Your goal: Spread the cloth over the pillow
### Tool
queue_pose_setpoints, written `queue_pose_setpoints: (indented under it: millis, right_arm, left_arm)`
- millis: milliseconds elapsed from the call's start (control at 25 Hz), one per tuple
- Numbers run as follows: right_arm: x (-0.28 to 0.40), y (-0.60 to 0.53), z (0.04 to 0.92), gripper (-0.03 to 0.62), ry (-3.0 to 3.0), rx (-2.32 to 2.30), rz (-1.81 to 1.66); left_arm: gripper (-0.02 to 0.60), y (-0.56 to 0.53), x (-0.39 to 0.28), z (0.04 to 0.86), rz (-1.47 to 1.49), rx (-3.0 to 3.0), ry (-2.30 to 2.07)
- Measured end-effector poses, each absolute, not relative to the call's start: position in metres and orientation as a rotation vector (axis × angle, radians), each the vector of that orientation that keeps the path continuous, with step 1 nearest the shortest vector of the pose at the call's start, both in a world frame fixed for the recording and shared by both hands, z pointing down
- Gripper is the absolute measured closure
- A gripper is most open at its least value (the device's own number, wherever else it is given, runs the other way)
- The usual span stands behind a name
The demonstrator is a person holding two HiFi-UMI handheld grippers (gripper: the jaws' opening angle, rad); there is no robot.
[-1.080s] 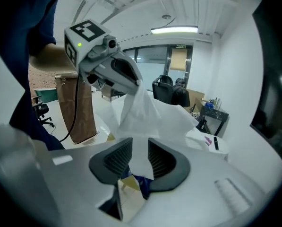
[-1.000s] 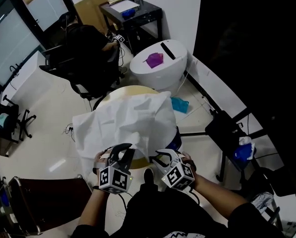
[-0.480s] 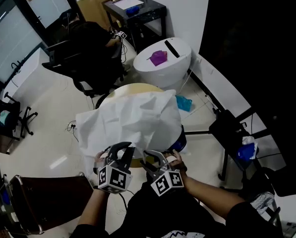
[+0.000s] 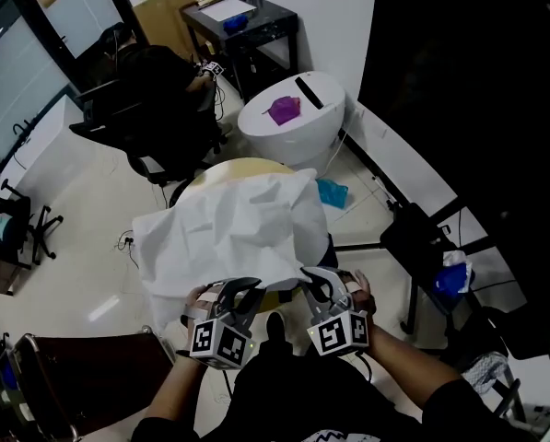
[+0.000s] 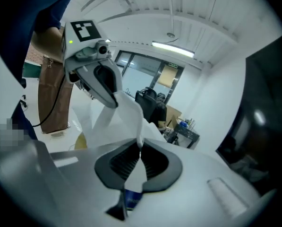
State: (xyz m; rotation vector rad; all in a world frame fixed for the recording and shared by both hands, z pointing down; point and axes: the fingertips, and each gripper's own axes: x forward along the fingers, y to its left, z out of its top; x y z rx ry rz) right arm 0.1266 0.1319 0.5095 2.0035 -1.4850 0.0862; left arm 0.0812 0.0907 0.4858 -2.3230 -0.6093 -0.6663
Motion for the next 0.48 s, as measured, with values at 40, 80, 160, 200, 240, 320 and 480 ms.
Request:
queue_pose_setpoints:
  millis: [40,80,160,200,240,320,480]
  right_arm:
    - [0.135,0.142,0.504,0.582,-1.453,2.007,0.066]
    - [0.142,0.152,0.499,0.582,-1.426,2.003,0.043]
    - [0.153,0.169,0.493,0.582,-1.378,1.980,0.002]
    - [0.158,0.177,0.493,0.582,-1.358,1.969,-0.007]
    - [0.163,0.185,0.495,0.582,-1.340,1.960,-0.009]
    - [0.170,0.203,0.501,0.582,-1.308,1.946,0.003]
    - [0.175,0.238,0.522,0.582,-1.271,1.920,0.057]
  left_arm:
    - [0.581,0.101,0.082,0.486,-0.654,-2.310,-0.644]
    - [0.581,0.113,0.083,0.487,-0.638,-2.298,-0.681]
    - [0.581,0.136,0.089,0.491,-0.612,-2.262,-0.740]
    - [0.581,0.147,0.092,0.495,-0.605,-2.241,-0.761]
    - [0.581,0.157,0.096,0.498,-0.603,-2.220,-0.782]
    - [0.581,0.176,0.101,0.506,-0.606,-2.189,-0.829]
    - [0.581,0.206,0.107,0.531,-0.635,-2.128,-0.916]
